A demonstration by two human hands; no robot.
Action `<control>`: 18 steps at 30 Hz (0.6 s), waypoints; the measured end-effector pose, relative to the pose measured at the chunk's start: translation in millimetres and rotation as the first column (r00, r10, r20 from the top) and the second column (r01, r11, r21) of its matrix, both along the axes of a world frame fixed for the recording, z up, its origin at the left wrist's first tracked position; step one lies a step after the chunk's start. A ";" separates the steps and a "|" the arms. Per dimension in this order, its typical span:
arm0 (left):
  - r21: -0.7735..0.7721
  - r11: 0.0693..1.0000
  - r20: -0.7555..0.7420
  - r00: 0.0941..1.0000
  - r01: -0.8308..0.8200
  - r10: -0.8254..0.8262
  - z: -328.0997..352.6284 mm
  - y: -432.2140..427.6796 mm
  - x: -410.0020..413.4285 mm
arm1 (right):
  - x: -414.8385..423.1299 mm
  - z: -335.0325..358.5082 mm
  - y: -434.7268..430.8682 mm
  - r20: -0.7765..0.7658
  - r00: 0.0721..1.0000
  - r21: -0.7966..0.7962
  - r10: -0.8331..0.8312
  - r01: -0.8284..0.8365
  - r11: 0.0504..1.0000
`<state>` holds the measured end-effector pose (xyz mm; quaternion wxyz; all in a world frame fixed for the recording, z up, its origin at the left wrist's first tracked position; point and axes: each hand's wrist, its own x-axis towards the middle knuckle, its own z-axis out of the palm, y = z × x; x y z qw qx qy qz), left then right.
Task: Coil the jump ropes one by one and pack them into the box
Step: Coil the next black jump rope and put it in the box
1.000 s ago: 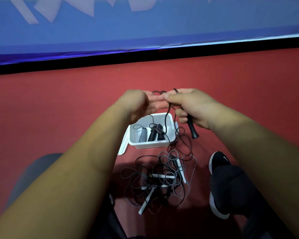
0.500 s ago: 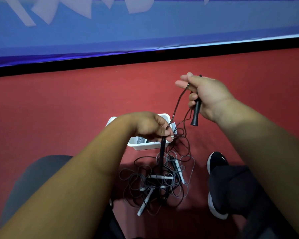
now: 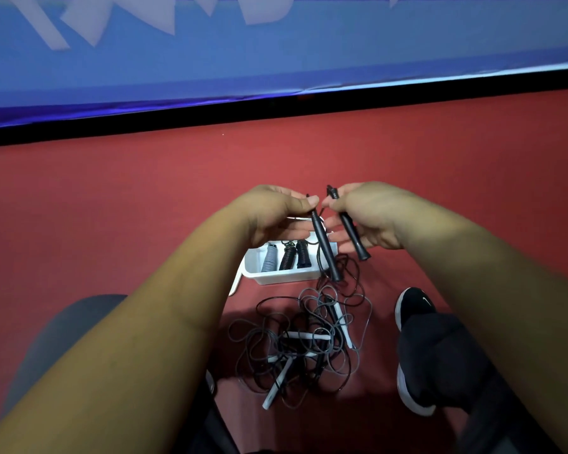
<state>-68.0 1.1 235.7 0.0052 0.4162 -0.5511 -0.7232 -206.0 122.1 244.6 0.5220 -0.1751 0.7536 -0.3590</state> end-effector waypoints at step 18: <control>-0.062 0.988 0.000 0.990 -0.143 0.144 1.1 -5.6 -0.6 | 37.0 -9.9 2.6 -0.514 0.831 -0.093 0.211 -0.298 0.950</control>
